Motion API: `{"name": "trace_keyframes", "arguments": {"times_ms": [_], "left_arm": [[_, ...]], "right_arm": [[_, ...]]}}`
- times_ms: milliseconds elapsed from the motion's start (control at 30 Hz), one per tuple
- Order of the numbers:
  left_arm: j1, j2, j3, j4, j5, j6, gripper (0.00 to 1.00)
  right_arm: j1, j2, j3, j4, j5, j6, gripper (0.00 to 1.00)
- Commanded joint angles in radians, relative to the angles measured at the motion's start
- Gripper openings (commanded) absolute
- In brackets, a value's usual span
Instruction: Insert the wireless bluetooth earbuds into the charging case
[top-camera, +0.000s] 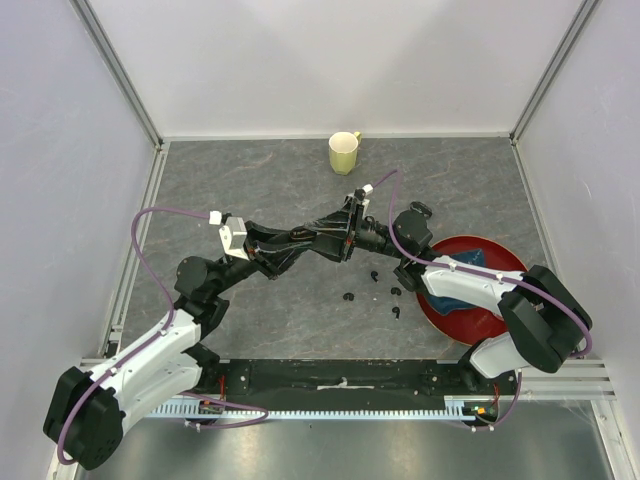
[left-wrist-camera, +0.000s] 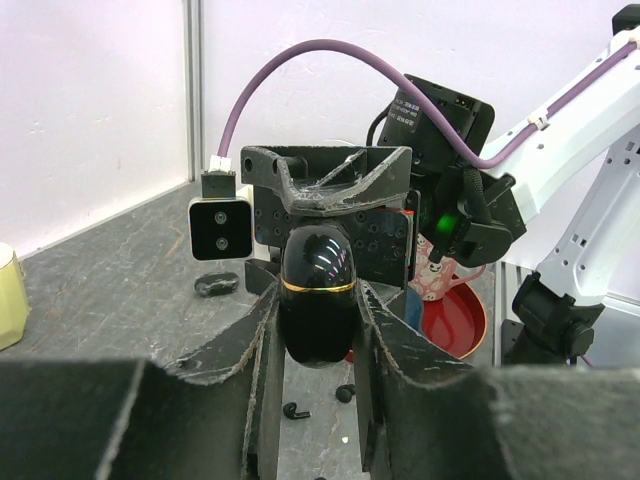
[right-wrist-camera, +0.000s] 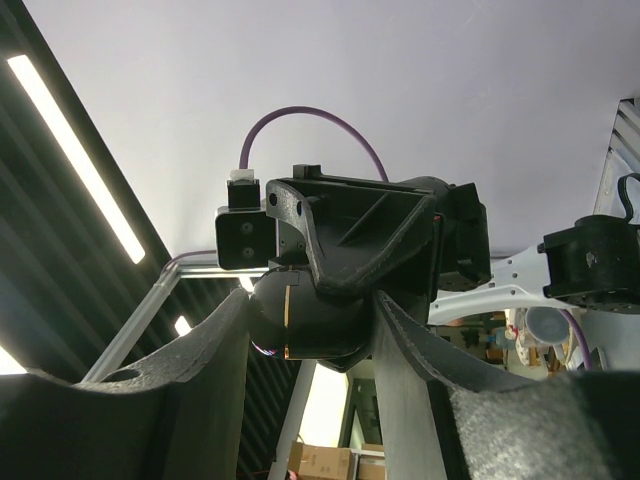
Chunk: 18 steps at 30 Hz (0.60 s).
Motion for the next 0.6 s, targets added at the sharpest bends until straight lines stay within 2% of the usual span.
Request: {"name": "trace_keyframes", "arguments": {"times_ms": [0,100,300,467,567], "left_arm": [[-0.009,-0.002,0.043,0.045,0.010,-0.010,0.30],[-0.010,-0.002,0.045,0.045,0.010,-0.012,0.36],[-0.012,-0.002,0.046,0.040,0.010,-0.015,0.40],[-0.013,0.007,0.046,0.042,0.010,-0.018,0.40],[-0.016,0.013,0.049,0.043,0.015,-0.019,0.35]], "right_arm": [[0.005,-0.002,-0.005,0.026,0.004,-0.003,0.11],[0.005,-0.004,-0.006,0.028,0.005,0.000,0.11],[0.008,-0.007,-0.008,0.028,0.008,0.000,0.11],[0.012,-0.004,-0.009,0.037,0.013,0.006,0.11],[0.012,-0.001,-0.011,0.038,0.013,0.007,0.11]]}}
